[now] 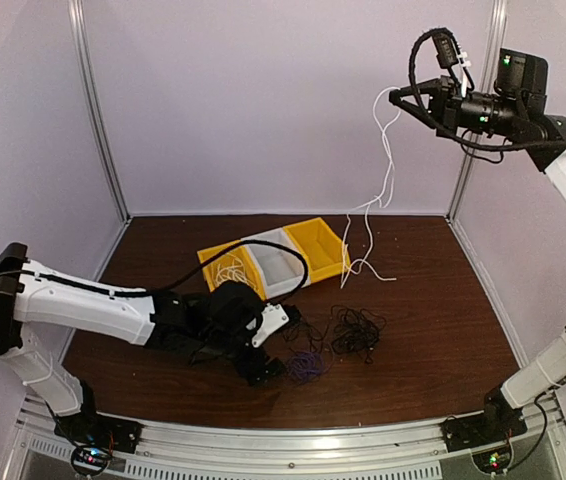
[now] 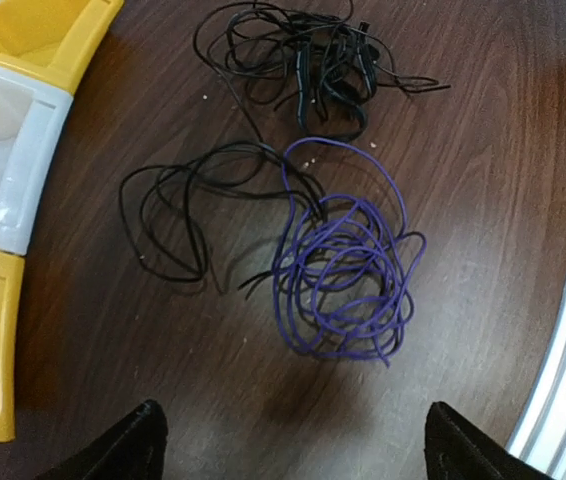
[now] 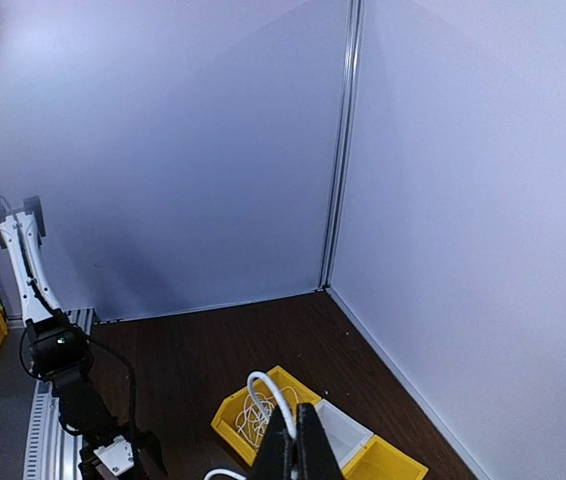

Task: Untangle the cables

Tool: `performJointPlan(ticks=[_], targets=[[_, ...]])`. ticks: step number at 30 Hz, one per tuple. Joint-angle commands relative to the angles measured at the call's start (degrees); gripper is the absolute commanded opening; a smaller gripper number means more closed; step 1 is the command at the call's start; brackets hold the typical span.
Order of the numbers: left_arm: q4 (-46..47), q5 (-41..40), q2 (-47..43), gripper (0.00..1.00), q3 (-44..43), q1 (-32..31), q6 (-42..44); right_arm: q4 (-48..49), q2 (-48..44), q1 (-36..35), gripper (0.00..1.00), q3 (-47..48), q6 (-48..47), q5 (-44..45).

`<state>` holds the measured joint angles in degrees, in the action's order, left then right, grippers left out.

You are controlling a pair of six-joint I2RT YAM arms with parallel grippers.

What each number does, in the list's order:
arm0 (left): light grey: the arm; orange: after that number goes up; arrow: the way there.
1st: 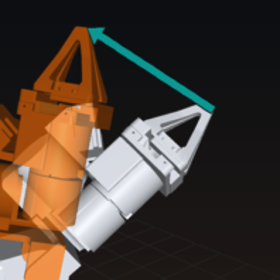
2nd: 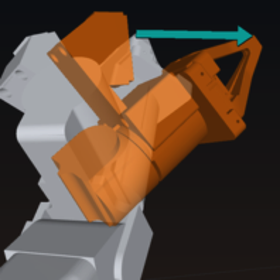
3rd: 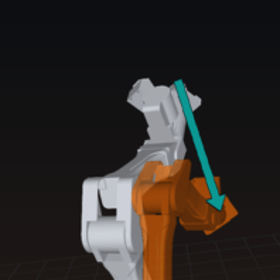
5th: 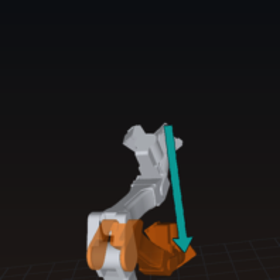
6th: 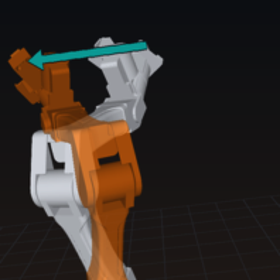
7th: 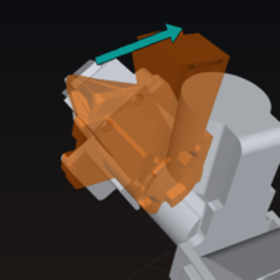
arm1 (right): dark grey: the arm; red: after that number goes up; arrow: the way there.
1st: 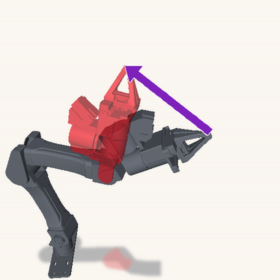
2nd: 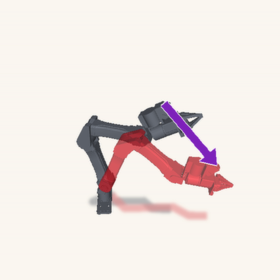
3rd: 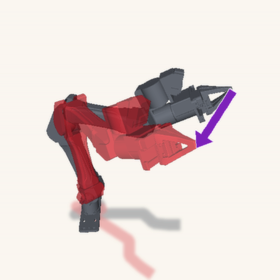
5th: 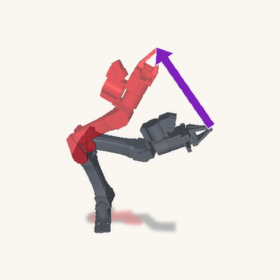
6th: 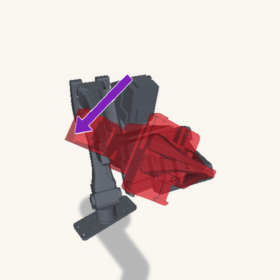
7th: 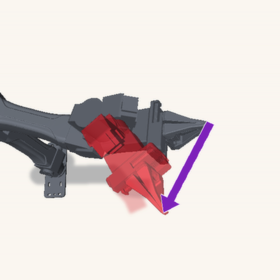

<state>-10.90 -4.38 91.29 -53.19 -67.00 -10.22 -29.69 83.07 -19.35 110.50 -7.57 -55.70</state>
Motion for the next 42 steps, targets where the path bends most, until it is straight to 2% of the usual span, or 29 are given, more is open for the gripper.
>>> performJointPlan(ticks=[1,3,4,5,7,9,13,19,24,32,37,42], targets=[[-3.0,-6.7,-12.7,0.91,1.3,-0.8,4.8,-1.1,-0.8,-0.9,0.00,-0.3,-1.3,1.4],[8.2,-9.6,-18.0,0.92,4.5,-0.8,7.8,-1.1,-0.7,-1.4,0.00,-0.1,-1.3,1.3],[16.9,-10.2,-20.0,0.92,6.0,-0.8,9.3,-1.1,-0.7,-1.6,0.00,0.1,-1.2,1.2],[20.9,-10.3,-21.1,0.92,7.1,-0.8,12.4,-1.1,-0.6,-1.8,0.00,0.3,-1.1,1.2],[30.8,-9.7,-20.8,0.90,7.3,-0.8,16.7,-1.2,-0.5,-2.3,0.00,0.5,-1.0,0.9],[35.8,-7.7,-17.7,0.87,4.1,-0.1,19.3,-1.3,-0.5,-2.9,0.00,0.4,-1.0,0.4],[37.0,-2.0,-9.9,0.78,-5.5,1.8,19.4,-1.4,-0.8,-4.2,0.00,-0.5,-1.2,0.1],[39.2,4.1,-2.8,0.78,-13.4,4.7,20.5,-1.4,-1.5,-6.1,0.00,-3.0,-1.8,-0.2],[39.1,15.6,1.5,0.73,-18.6,7.0,21.7,-1.5,-1.5,-7.5,0.00,-3.6,-2.1,-0.3],[31.1,27.9,8.6,0.64,-28.4,8.3,26.1,-1.5,-1.5,-8.5,0.00,-4.2,-2.2,-0.5],[28.3,31.3,12.5,0.55,-33.1,9.0,26.3,-1.7,-1.9,-8.8,0.00,-5.0,-2.5,-0.5],[29.5,32.3,15.4,0.45,-34.9,9.8,23.9,-2.0,-2.3,-8.9,0.00,-5.0,-2.7,-0.6]])
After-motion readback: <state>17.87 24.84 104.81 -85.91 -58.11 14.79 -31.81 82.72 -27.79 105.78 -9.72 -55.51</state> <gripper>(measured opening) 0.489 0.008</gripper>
